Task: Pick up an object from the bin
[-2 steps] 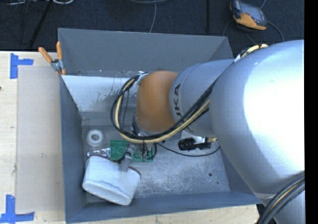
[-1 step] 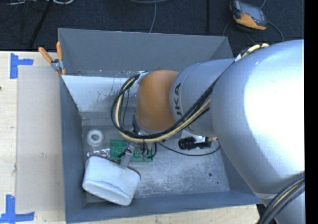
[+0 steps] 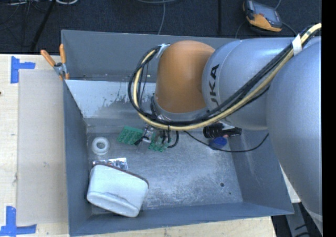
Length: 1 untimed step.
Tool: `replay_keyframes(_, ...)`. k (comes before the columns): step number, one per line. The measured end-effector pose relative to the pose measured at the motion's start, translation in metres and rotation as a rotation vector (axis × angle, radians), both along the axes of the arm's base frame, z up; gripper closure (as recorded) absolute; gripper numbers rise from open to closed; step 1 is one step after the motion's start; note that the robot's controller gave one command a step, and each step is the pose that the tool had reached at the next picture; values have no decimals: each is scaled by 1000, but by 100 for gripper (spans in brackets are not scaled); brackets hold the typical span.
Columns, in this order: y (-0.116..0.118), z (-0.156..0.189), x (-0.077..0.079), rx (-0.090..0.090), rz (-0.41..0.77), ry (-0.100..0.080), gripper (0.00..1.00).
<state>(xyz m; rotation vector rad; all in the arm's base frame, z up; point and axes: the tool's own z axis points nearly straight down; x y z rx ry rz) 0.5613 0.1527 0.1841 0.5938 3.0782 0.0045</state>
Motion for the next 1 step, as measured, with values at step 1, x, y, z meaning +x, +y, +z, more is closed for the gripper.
replay_keyframes(1,0,6,0,-2,3,7,100)
